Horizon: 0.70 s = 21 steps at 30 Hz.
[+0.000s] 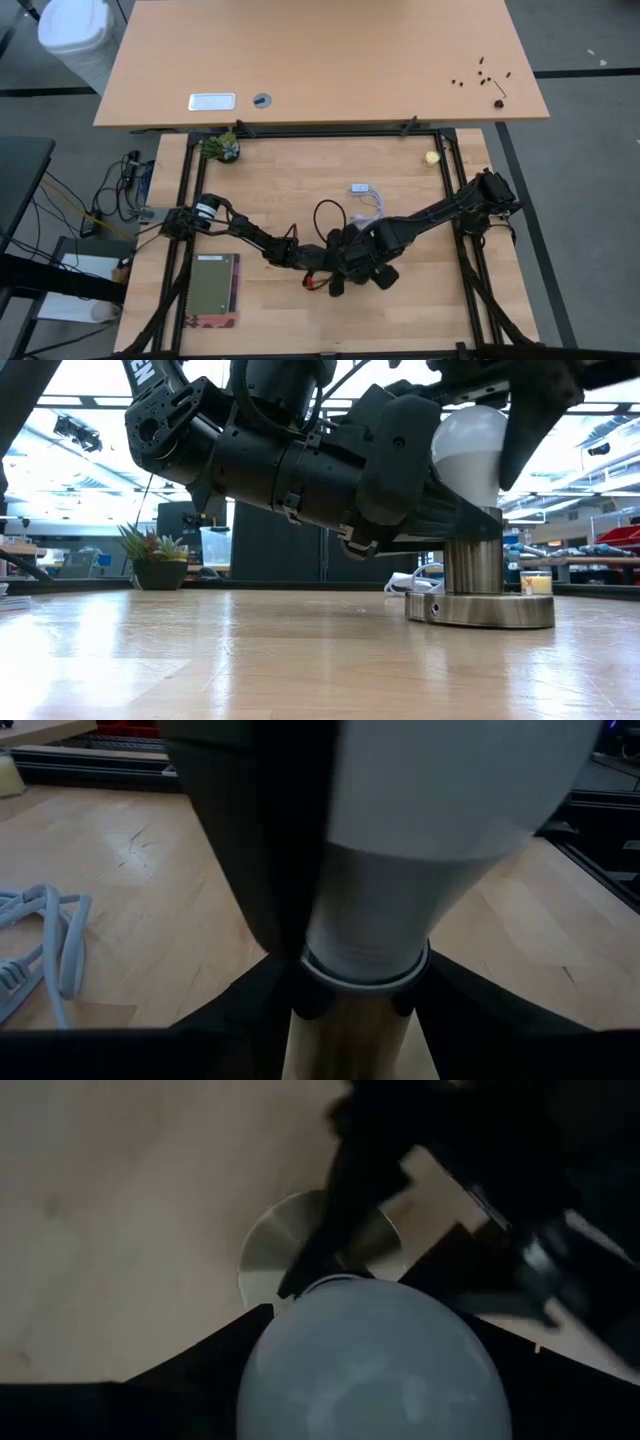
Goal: Screw lightbulb
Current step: Remove the lightbulb from the lamp
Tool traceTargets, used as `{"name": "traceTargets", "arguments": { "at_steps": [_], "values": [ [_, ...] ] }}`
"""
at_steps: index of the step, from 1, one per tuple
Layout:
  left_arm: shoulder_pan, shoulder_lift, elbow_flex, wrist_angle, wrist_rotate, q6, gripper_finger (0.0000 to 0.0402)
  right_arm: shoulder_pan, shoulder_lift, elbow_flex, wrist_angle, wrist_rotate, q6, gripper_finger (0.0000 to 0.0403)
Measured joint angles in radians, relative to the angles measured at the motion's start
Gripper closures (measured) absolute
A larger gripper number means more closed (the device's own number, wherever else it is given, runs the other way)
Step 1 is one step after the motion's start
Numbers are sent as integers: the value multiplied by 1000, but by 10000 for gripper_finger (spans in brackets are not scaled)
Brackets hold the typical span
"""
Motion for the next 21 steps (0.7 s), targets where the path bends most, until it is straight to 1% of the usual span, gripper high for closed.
{"name": "traceTargets", "arguments": {
  "at_steps": [2,4,7,9,11,14,18,21],
  "values": [
    [0,0,0,0,0,0,213,0,0,0,-1,6,-119,121],
    [0,0,0,1,0,0,213,0,0,0,-1,10,-178,122],
    [0,0,0,2,0,0,213,0,0,0,-1,10,-193,121],
    [0,0,0,2,1,0,213,0,0,0,1,13,-167,116],
    [1,0,0,0,1,0,213,0,0,0,10,18,-98,108],
    [1,0,0,0,1,0,213,0,-1,0,9,11,72,93],
    [1,0,0,0,2,2,213,0,-7,2,15,-52,266,64],
    [1,0,0,0,2,3,213,1,-7,2,31,-70,439,37]
  ]
}}
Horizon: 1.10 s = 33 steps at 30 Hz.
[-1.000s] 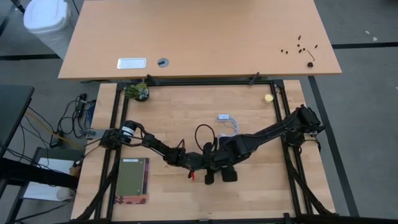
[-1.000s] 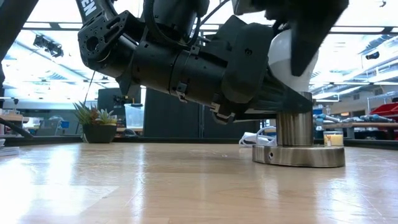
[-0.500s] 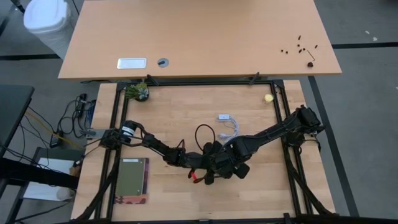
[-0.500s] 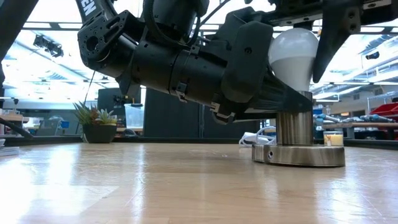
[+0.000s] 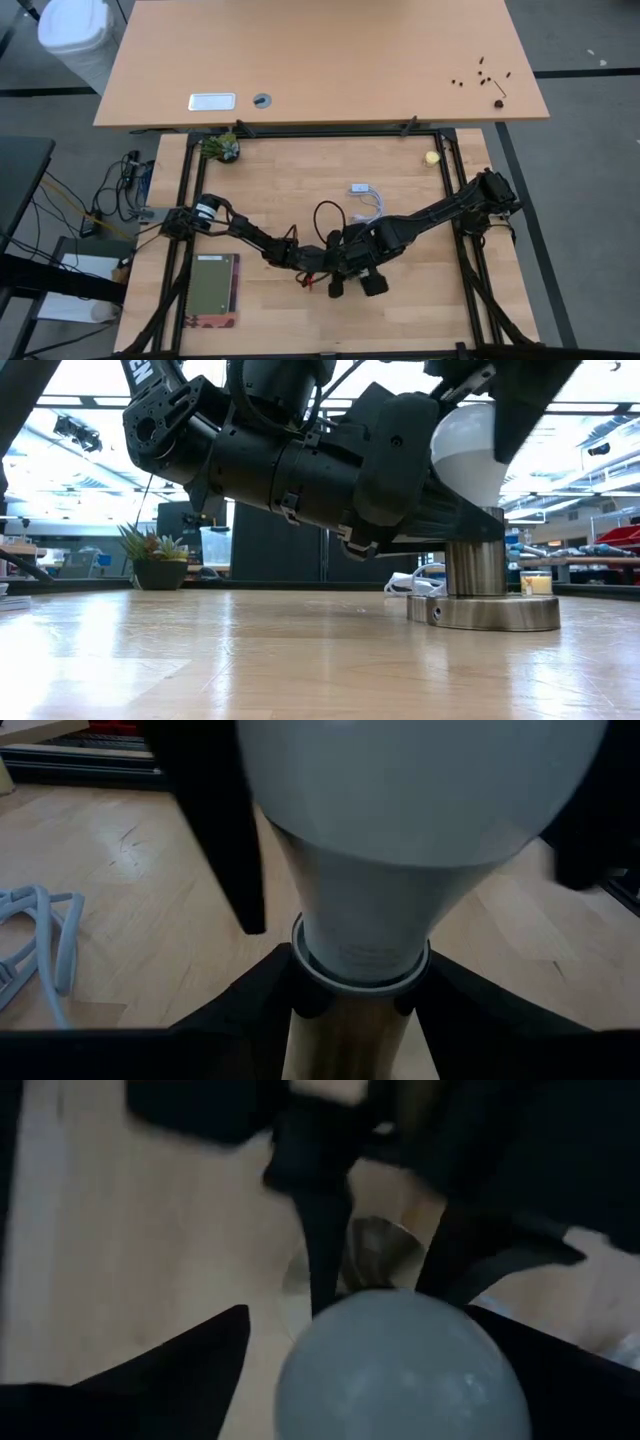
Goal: Screw lightbulb
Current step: Remove the lightbulb from the lamp
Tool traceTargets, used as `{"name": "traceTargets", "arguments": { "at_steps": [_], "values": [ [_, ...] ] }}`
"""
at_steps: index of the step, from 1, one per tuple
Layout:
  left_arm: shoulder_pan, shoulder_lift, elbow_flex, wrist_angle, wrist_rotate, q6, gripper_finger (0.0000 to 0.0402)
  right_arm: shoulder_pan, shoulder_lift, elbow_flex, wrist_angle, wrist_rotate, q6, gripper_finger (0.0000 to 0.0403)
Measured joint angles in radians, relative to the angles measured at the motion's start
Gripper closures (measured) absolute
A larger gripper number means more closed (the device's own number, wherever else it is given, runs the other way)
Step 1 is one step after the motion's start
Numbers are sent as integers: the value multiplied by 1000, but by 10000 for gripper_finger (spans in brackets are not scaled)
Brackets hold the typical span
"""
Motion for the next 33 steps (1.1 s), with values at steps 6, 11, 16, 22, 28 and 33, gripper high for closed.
{"name": "traceTargets", "arguments": {
  "at_steps": [6,11,16,22,28,33],
  "values": [
    [0,0,0,0,-3,-2,213,-21,0,0,26,17,520,7],
    [0,0,0,1,-4,-2,213,-41,0,0,-35,30,831,24],
    [1,0,0,1,-4,-2,213,-41,0,0,-48,31,1016,27],
    [1,0,0,0,-5,-2,213,-29,0,0,-48,31,1143,29],
    [1,0,0,0,-5,-2,213,-5,0,0,-49,31,1217,29],
    [1,0,0,0,-5,-2,213,5,0,0,-49,57,1219,33]
  ]
}}
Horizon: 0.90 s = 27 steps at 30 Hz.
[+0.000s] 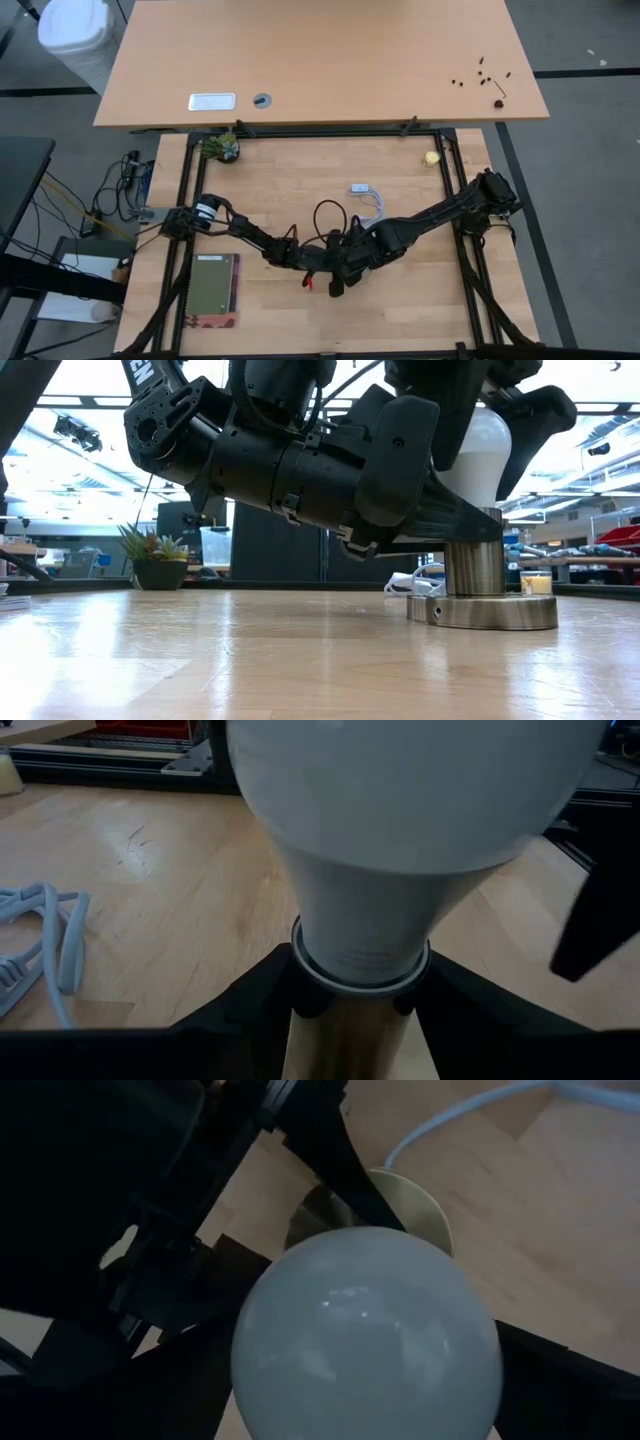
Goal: Screw lightbulb
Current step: Remove the lightbulb from the lamp
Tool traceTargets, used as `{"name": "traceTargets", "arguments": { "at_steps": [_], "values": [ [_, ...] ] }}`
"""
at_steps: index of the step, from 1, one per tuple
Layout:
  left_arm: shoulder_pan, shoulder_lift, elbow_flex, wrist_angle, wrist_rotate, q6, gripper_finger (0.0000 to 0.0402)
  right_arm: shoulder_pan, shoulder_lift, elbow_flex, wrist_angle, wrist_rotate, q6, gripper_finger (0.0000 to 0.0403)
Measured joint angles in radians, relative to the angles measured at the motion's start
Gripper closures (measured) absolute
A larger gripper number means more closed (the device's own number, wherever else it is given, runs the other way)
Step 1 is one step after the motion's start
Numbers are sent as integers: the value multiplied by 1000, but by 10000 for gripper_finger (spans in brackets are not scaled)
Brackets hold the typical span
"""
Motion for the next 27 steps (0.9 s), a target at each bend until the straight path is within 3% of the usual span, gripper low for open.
{"name": "traceTargets", "arguments": {
  "at_steps": [11,15,23,27],
  "values": [
    [0,0,0,-4,0,0,213,2,4,-1,4,4,-84,128],
    [0,0,0,-4,0,0,213,2,4,-1,4,3,-162,143],
    [-1,0,0,-5,1,1,213,2,5,-2,19,0,-687,108],
    [-1,0,0,-5,1,5,213,2,5,-2,25,2,-999,115]
  ]
}}
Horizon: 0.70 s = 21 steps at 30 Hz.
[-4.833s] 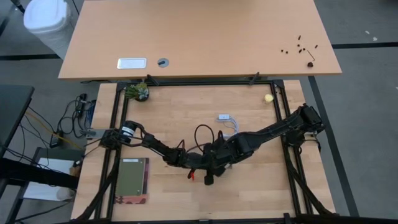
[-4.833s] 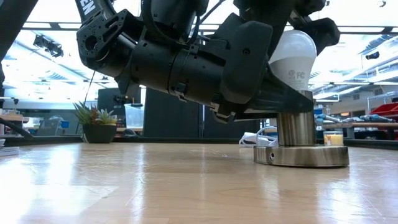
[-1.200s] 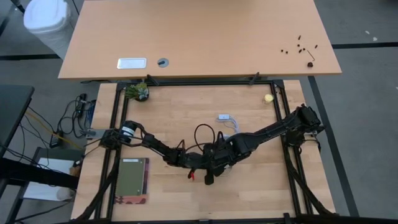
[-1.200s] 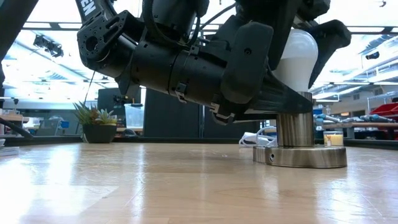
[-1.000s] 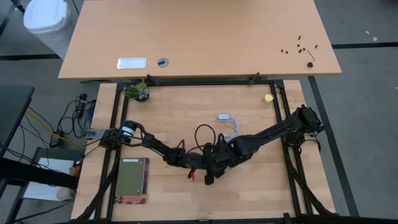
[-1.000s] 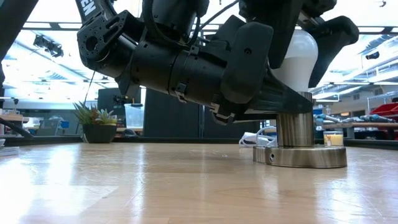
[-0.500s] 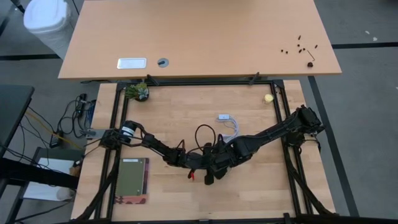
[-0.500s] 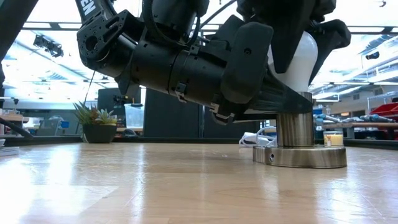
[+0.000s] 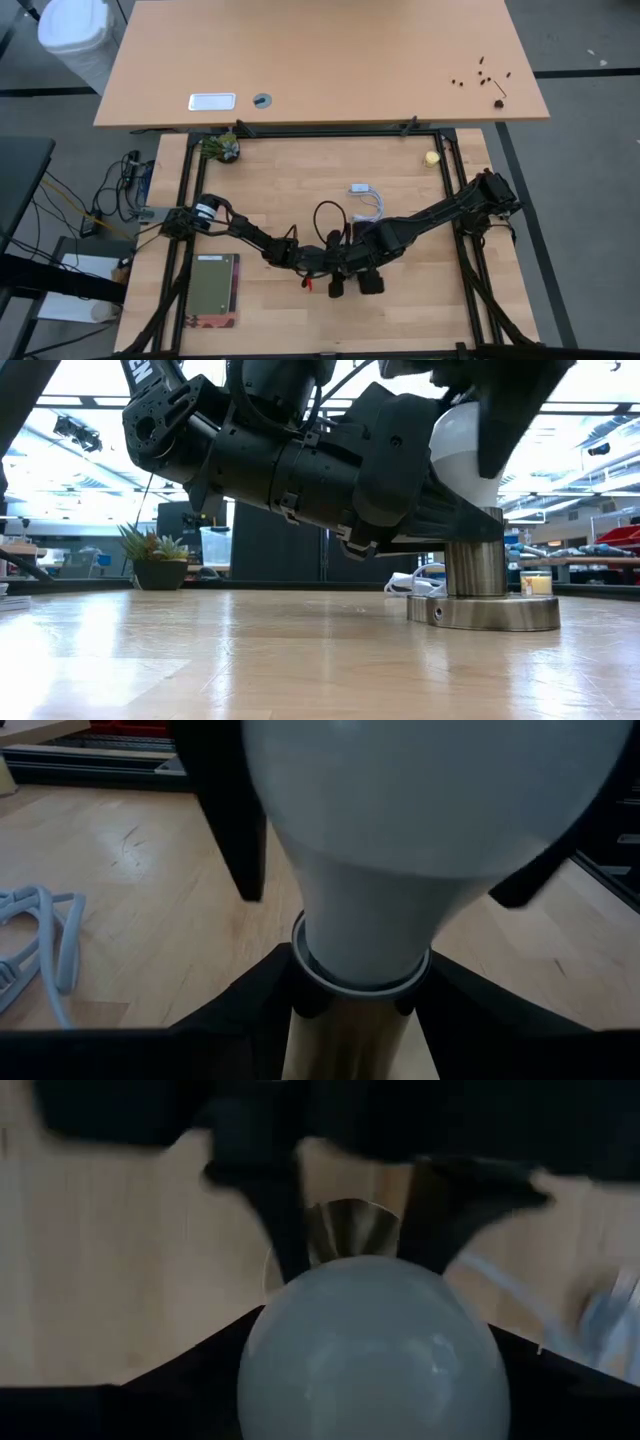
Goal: Screw lightbulb
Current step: Remove the lightbulb from the lamp
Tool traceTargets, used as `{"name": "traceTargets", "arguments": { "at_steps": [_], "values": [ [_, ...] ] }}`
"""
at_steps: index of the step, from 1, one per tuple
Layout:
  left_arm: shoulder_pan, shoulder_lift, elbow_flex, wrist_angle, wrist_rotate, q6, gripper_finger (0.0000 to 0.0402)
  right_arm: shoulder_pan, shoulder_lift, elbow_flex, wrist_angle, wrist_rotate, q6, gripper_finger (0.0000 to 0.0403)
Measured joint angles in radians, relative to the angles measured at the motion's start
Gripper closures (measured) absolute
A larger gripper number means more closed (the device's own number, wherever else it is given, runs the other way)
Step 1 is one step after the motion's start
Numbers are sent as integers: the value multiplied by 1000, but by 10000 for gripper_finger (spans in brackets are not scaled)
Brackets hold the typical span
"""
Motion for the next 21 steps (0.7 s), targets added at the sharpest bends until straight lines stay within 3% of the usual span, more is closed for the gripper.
{"name": "traceTargets", "arguments": {
  "at_steps": [6,16,21],
  "values": [
    [0,0,0,-2,4,8,213,0,0,0,-4,-10,-499,140],
    [1,0,0,1,6,44,213,-13,0,0,-22,2,-1227,119],
    [1,0,0,6,6,69,213,-12,0,0,-22,3,-1312,122]
  ]
}}
